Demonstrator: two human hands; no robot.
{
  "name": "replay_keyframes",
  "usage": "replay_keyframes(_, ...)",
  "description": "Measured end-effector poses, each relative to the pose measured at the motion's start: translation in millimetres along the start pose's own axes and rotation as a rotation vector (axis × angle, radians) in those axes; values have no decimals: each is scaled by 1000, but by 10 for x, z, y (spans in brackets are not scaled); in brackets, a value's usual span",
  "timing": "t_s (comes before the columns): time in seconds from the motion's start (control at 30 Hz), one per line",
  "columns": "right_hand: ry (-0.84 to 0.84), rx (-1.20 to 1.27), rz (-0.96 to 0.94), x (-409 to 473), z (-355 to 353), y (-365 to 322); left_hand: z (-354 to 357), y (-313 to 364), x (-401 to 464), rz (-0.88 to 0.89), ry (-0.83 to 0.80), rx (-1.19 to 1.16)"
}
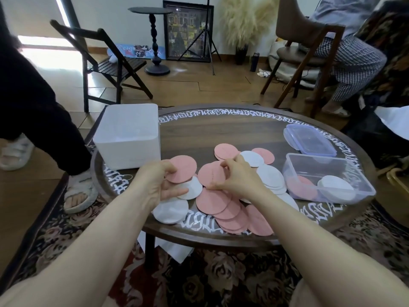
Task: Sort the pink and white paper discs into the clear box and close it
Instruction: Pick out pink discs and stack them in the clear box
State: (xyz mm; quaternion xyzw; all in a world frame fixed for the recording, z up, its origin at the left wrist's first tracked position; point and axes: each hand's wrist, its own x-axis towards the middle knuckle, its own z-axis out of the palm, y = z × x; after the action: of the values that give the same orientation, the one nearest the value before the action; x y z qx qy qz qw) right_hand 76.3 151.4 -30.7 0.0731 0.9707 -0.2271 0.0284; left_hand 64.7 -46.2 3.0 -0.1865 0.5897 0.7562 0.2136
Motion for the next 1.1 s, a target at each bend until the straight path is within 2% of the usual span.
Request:
replay_keyframes(0.2,59,83,1,-1,15,38,31,24,66,63,-5,-38)
replay_keyframes(0.33,126,121,-5,-45,-3,55,57,3,65,41,-10,-66)
replay_keyframes(0.6,194,366,82,-58,-122,167,64,-18,54,18,-11,-73)
replay_keyframes(0.7,161,617,131,-108,-223,179,57,-35,82,23,-8,-68)
replay_keyframes(0.83,70,896,71,-280,-319,156,124,-81,73,12,-27,-42)
replay_keyframes(0.93,4,944,59,-374,-339,126,236,-138,16,-11,-85,5)
replay_keyframes(1.1,-81,883,66,-421,-309,92,341,-211,-58,33,-219,52)
